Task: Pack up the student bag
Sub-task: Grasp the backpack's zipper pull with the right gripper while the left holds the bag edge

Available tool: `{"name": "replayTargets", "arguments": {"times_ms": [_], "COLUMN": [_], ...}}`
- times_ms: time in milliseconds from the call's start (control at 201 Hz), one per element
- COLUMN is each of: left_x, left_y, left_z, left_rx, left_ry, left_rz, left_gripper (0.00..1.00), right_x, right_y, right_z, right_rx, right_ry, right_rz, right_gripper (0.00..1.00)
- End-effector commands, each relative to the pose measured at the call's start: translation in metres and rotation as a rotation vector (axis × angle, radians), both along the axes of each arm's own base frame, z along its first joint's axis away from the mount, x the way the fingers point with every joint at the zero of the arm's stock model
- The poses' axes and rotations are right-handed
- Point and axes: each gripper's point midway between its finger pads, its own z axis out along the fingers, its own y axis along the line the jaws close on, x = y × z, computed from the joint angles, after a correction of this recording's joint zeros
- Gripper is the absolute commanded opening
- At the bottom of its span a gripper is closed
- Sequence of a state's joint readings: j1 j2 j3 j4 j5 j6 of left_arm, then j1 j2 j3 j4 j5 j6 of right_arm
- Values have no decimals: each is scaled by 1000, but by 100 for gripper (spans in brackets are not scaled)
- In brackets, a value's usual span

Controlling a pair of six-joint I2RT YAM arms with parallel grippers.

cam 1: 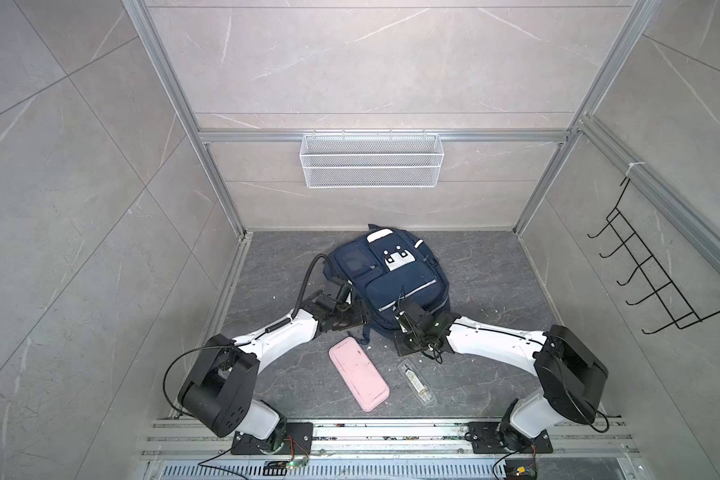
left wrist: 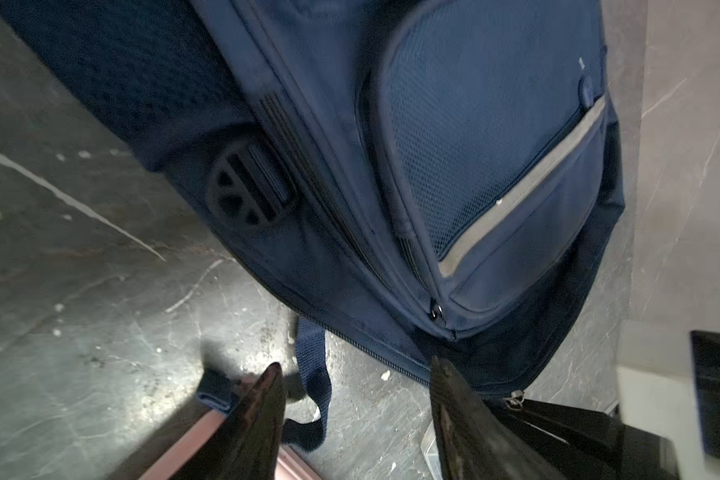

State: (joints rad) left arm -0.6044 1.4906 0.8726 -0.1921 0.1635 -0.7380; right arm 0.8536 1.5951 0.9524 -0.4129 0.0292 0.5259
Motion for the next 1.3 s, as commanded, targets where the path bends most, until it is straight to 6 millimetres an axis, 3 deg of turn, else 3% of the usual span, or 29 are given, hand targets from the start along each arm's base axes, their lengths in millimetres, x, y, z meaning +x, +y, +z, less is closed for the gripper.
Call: {"name": "replayTargets", "arguments": {"times_ms": [0,179,289,498,647,866,1010,1070,1229,1294], "left_x": [11,6,12,27,46,79,102,112,131,134], "left_y": [-14,-19,-26,-15,18,82,111,114,101,93], "left_z": [2,-7,-8,-4,-9,-10,-9,-7,-1,2], "left_rx": [-39,-43,-49,-11,-11,-24,-18,-29,-46,-69], "left_ry": [-16,13,14,-24,-15,-9,-12,-15,-1,4], "left_rz": [23,27,14,56,149,301,368,379,321,295], "left_gripper": [58,58,51,0,0,0,0,0,0,5], "right_x": [-1,-1,-1,-2,-8,-10,-4,-3,-2,0], "right_y": [11,18,22,16,11,-11,-28,-30,-20,-13], "right_z": [26,41,48,41,42,40,36,33,29,27], "right_rx": [40,55,57,20,35,-26,-56,-48,-5,19], "right_ry": [-31,-47,-56,-53,-52,-76,-73,-63,-44,-38], "right_rz": [40,55,64,60,64,42,10,-3,1,3], "right_gripper": [0,0,0,0,0,0,0,0,0,0]}}
